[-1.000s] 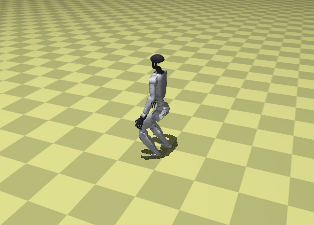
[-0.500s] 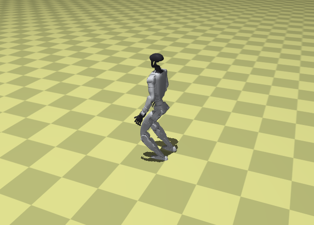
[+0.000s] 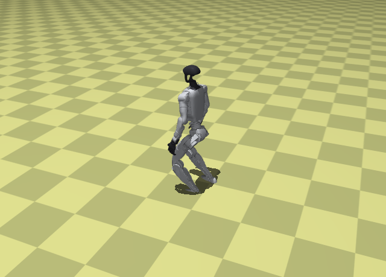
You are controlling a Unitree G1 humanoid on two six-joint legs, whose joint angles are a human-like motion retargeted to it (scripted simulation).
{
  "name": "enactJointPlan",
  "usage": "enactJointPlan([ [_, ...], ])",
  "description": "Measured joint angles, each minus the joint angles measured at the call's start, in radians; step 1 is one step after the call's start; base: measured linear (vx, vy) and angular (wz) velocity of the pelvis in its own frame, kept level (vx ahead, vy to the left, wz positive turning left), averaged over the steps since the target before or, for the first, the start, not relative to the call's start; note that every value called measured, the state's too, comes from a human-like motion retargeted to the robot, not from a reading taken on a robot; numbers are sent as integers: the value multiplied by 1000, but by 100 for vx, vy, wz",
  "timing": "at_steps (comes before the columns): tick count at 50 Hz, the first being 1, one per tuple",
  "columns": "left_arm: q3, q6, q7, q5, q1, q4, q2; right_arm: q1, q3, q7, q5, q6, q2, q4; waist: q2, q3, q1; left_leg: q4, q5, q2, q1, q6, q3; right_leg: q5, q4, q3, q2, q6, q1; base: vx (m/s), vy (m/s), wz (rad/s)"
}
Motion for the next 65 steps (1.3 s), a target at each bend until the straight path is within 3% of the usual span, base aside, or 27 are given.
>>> enactJointPlan([
  [7,-17,2,-47,20,25,-41,30,24,11,67,23,-12,-22,-56,17,11,38,-81,29,2,82,-24,-74,49,-103,6,137,-11,52,4,-1,-9],
  [12,15,8,-22,42,13,-11,3,1,31,53,-9,-3,1,-30,-5,2,44,32,0,-16,-41,-55,-112,-71,-54,-30,108,-22,-6,-10,-8,52],
  [15,38,8,-12,30,6,1,-16,-13,56,34,-38,5,21,-2,1,1,82,138,0,39,-123,-77,-97,-103,-27,-66,109,-44,-35,-5,-1,44],
  [19,41,-4,-14,15,50,-78,2,4,73,34,-35,6,24,-39,-9,-12,141,166,0,127,-140,-19,-35,-84,-112,-115,97,-83,7,6,8,88],
  [23,43,-20,-2,25,113,-219,54,37,72,41,-11,1,15,-129,-16,-18,208,115,0,157,-49,-5,18,-57,-231,-96,130,-95,108,20,20,112],
  [25,48,-29,9,41,137,-294,81,50,66,42,1,-5,4,-186,-23,-17,221,59,0,133,14,-5,44,-45,-260,-85,117,-87,161,22,25,176],
  [30,79,-54,43,102,156,-488,134,71,35,21,4,-30,-24,-359,-79,6,162,-129,0,-51,154,27,86,8,-113,-95,-93,-79,202,17,23,237],
  [34,91,-81,97,165,112,-618,170,99,-6,-27,32,-58,-22,-485,-129,35,50,-247,0,-217,233,32,68,-74,105,19,-195,-99,114,26,16,295],
  [35,94,-80,114,179,96,-650,181,109,-18,-41,47,-63,-17,-519,-151,55,17,-286,0,-273,274,32,50,-87,157,56,-213,-101,97,44,11,267],
  [37,91,-85,138,195,72,-691,193,133,-37,-63,72,-74,-6,-562,-153,83,-21,-342,0,-318,368,22,-1,-89,194,88,-165,-101,77,52,7,212],
  [40,71,-102,166,187,54,-732,196,173,-64,-94,111,-95,-1,-607,-81,89,-46,-385,20,-265,485,-16,-63,-40,114,62,12,-110,53,60,1,171],
  [43,34,-127,186,167,47,-750,192,207,-89,-132,143,-115,-5,-657,34,88,-45,-301,112,-92,540,-75,-53,33,-85,7,229,-131,73,61,-1,173],
  [45,5,-139,186,153,43,-758,185,225,-105,-157,164,-132,-10,-702,79,86,-38,-207,169,-13,544,-107,-52,59,-185,1,324,-146,97,52,-2,191],
  [48,-25,-137,172,143,49,-768,168,225,-104,-179,192,-152,-18,-768,84,86,-9,46,162,76,516,-109,-14,3,-145,-25,348,-177,135,43,0,187],
  [50,-33,-126,157,137,52,-772,162,202,-93,-189,201,-154,-32,-810,79,99,32,270,102,164,469,-91,21,-99,-84,-62,340,-186,172,41,3,155],
  [53,-9,-104,140,125,48,-797,171,102,-70,-190,217,-137,-49,-838,102,119,148,504,6,350,280,-14,43,-113,-138,-118,397,-184,212,39,8,120],
  [54,0,-101,134,113,56,-818,177,75,-68,-183,233,-133,-49,-843,95,117,181,514,0,374,211,10,48,-113,-156,-127,397,-181,232,47,8,167],
  [57,34,-100,128,68,114,-905,211,48,-74,-151,312,-135,-30,-866,29,117,250,401,3,346,110,32,81,-86,-190,-105,360,-165,345,64,10,218],
  [62,95,-105,175,47,211,-974,214,72,-72,-82,405,-160,6,-888,-51,120,294,-54,143,160,159,32,207,213,-189,-161,190,-175,482,59,19,184],
  [65,101,-97,201,53,222,-982,198,86,-65,-47,427,-162,14,-908,-62,129,271,-101,135,106,184,32,213,182,-17,-190,109,-185,465,46,3,166],
])
